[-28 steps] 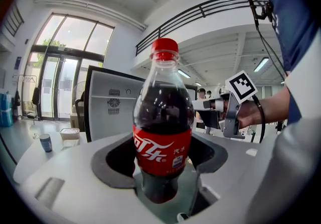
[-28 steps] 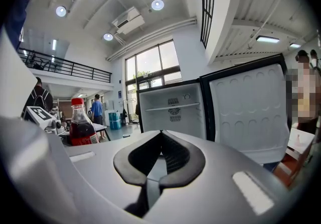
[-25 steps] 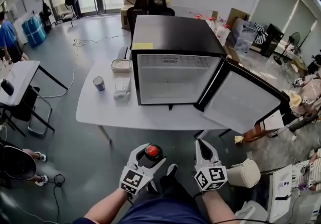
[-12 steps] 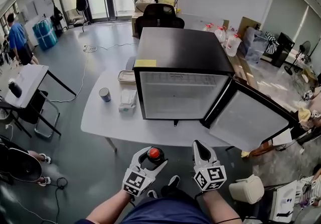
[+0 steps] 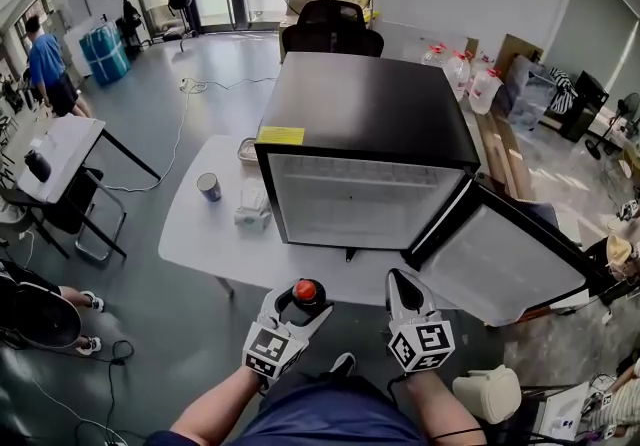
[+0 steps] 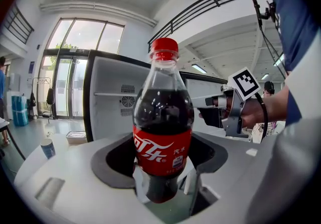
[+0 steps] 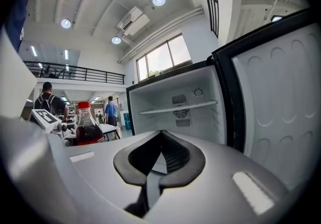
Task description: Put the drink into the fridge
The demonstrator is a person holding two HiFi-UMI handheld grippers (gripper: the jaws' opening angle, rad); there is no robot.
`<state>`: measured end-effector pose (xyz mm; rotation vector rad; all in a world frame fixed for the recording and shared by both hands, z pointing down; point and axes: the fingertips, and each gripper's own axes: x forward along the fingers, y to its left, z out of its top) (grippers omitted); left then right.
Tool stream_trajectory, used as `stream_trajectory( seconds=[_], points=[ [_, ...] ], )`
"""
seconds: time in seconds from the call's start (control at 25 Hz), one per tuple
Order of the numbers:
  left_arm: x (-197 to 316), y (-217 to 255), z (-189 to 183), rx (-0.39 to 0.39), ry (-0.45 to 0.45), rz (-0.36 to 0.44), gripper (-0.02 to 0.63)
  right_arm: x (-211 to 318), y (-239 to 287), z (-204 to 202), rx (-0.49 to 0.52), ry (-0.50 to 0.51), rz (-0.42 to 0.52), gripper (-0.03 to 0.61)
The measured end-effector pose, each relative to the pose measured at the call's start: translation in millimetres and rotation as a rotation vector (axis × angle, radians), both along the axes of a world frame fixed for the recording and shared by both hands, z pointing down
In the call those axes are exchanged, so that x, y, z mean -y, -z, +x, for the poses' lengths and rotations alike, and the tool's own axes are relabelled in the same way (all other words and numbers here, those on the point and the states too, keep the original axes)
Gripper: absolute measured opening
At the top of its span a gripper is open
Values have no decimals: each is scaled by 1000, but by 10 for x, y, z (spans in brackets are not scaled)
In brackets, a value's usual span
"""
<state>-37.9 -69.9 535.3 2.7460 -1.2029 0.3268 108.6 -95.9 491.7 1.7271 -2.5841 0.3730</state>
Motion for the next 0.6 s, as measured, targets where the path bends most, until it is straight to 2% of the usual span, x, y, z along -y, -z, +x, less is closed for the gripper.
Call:
stream_trajectory(
  seconds=[0.32,0.6],
  points=[
    [447,-82,221,23,-3,-8,313,162,-138,129,17,-3,-40,6],
    [897,-331,450,47,-85,-41,313,217,-213,339,11,-117,-63,6]
  ],
)
